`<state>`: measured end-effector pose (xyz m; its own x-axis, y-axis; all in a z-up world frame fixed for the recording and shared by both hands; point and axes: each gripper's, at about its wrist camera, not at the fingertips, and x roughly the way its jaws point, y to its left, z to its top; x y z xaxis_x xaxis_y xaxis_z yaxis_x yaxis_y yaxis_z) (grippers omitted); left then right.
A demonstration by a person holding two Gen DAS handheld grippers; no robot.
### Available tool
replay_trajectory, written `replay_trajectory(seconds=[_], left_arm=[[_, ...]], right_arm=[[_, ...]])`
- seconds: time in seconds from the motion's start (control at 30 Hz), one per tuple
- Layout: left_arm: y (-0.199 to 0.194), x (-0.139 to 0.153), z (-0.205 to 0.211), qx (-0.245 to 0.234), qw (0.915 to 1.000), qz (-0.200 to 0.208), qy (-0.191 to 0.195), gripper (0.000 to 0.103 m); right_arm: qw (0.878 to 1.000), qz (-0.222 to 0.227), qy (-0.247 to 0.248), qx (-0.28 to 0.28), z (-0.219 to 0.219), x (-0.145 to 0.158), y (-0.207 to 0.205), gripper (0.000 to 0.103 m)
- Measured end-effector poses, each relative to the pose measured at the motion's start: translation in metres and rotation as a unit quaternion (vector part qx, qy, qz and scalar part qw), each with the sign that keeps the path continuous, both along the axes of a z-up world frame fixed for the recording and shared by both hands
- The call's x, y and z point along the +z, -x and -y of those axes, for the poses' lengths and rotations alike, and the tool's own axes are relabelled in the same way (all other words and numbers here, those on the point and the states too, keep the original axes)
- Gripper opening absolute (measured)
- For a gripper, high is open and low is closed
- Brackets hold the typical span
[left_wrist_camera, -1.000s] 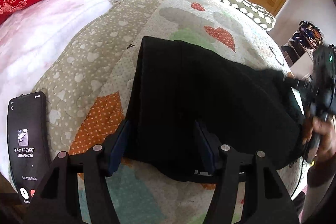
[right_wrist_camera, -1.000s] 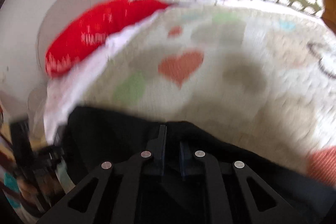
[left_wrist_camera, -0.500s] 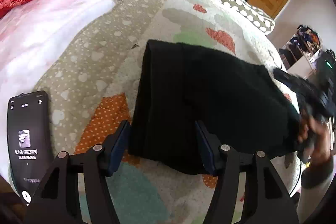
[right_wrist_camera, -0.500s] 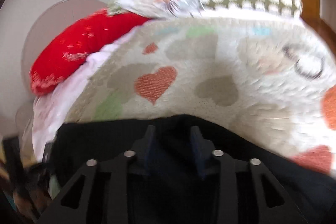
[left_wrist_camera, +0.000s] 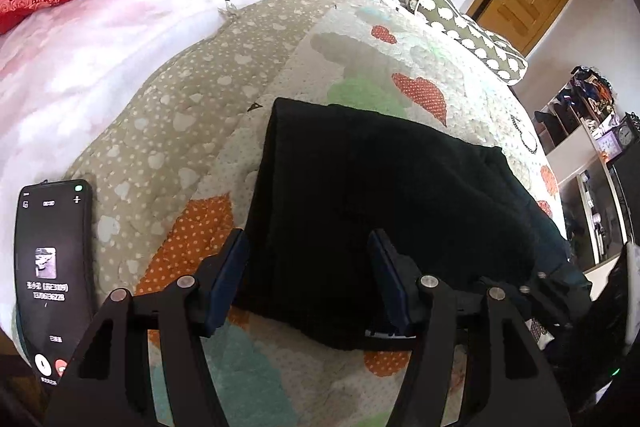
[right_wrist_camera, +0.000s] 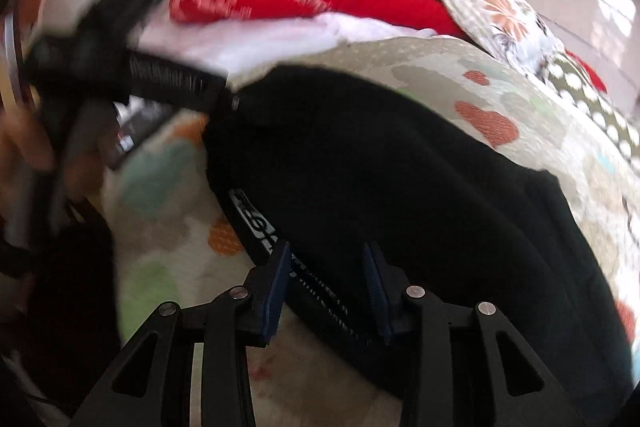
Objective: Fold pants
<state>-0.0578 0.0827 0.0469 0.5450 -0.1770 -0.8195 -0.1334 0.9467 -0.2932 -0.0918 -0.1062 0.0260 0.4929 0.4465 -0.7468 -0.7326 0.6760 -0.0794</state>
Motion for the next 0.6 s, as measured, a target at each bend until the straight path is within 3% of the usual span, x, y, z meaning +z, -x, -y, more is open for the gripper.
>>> replay_trajectory(seconds=[0.03, 0.1, 0.2, 0.3, 0.4, 0.47, 0.57, 0.6], left_arm=[[-0.002, -0.002, 0.001, -0.001, 1.0000, -0.001, 0.003, 0.061], [-0.004, -0.006, 0.002, -0.002, 0.9999, -0.006, 0.008, 0.061], [-0.003, -0.004, 0.002, -0.003, 1.0000, -0.001, 0.005, 0.054], [0.007, 0.005, -0.002, -0.009, 0.9998, 0.014, 0.009, 0.048], [0.012, 0.003, -0.009, 0.008, 0.9998, 0.014, 0.012, 0.048], [0.010, -0.006, -0.007, 0.012, 0.9999, -0.004, 0.003, 0.048], [0.018, -0.003, -0.001, 0.015, 0.9996, 0.002, -0.025, 0.050], [0.021, 0.003, 0.001, 0.022, 0.9988, 0.008, -0.042, 0.054]], right_arm=[[1.000, 0.000, -0.005, -0.003, 0.000, -0.001, -0.002, 0.019], [0.999, -0.025, -0.042, -0.021, 0.006, 0.006, -0.010, 0.009], [0.995, -0.046, -0.085, -0.024, 0.016, 0.026, -0.004, 0.008], [0.995, -0.045, -0.090, -0.004, 0.012, 0.037, 0.011, 0.008], [0.997, -0.055, -0.057, -0.010, 0.000, 0.011, 0.008, 0.008], [0.996, -0.069, -0.059, -0.024, -0.001, 0.000, 0.005, 0.012], [0.994, -0.071, -0.072, -0.030, 0.006, 0.010, 0.010, 0.022], [0.994, -0.068, -0.077, -0.037, 0.011, 0.016, 0.011, 0.032]])
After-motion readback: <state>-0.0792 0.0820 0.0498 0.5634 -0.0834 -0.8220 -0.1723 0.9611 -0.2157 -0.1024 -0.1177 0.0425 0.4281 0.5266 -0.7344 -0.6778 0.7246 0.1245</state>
